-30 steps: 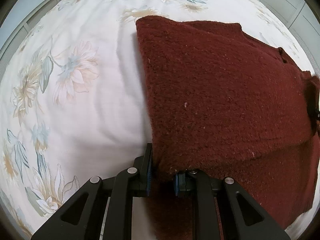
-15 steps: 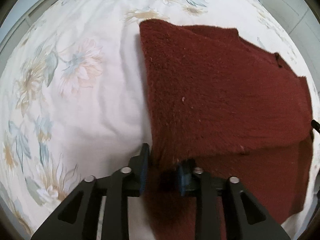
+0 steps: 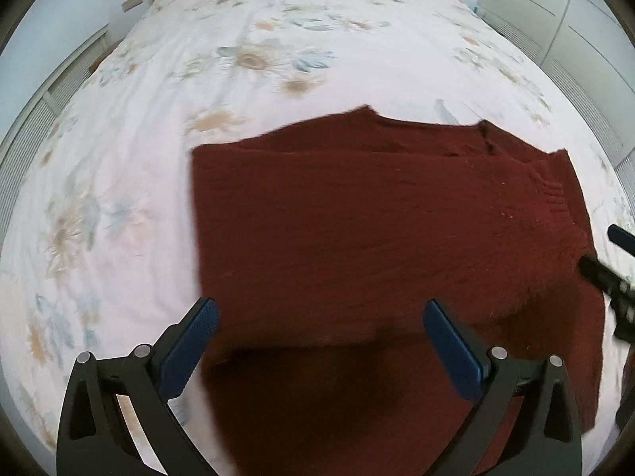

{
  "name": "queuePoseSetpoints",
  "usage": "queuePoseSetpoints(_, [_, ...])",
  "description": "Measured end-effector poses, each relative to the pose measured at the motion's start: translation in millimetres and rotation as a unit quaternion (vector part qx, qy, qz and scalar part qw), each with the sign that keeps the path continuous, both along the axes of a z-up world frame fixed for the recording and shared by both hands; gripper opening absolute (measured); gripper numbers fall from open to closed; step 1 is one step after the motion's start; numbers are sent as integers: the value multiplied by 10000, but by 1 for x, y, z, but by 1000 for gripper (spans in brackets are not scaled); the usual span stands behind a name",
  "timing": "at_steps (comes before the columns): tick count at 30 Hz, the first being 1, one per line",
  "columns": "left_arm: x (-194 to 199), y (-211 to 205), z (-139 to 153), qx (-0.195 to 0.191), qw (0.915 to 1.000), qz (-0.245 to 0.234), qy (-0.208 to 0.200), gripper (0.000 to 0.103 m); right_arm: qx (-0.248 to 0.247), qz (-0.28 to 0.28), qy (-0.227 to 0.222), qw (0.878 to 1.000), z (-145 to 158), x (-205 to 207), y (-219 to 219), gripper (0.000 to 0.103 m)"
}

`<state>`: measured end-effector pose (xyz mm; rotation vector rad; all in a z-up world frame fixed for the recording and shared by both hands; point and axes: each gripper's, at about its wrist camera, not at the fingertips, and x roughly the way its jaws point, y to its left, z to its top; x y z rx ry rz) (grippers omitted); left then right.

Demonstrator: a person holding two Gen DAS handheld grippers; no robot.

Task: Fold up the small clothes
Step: 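Grasp the sweater hem with both grippers and lift it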

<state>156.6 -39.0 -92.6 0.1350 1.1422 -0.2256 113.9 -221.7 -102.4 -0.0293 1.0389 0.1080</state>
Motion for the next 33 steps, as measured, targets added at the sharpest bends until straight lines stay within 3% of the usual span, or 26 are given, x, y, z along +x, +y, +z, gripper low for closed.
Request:
queuePoseSetpoints(6, [-1, -15, -42, 132, 9999, 37, 98, 102, -237, 75, 344, 9991, -45, 4, 1, 103])
queuePoseSetpoints(11, [-6, -7, -50, 215, 9998, -51, -1, 102, -41, -172, 435, 9989, -61, 1, -33, 103])
queuePoseSetpoints(17, [-13, 16, -52, -265, 9996, -23, 99, 102, -167, -539, 572, 9968, -75, -5, -68, 103])
queuePoseSetpoints(20, [-14, 16, -48, -258, 9996, -82, 129, 102, 107, -677, 517, 9963, -66, -14, -85, 103])
queuePoseSetpoints(25, [-26, 20, -23, -265, 9995, -73, 154, 102, 161, -712, 290, 9969, -36, -37, -106, 103])
queuePoseSetpoints(29, [-58, 37, -1, -222, 9997, -33, 60, 102, 353, -781, 279, 9959, -21, -68, -125, 103])
queuePoseSetpoints(33, [-93, 62, 3, -254, 9991, 197, 262, 102, 686, -937, 462, 9922, -27, -98, -138, 103])
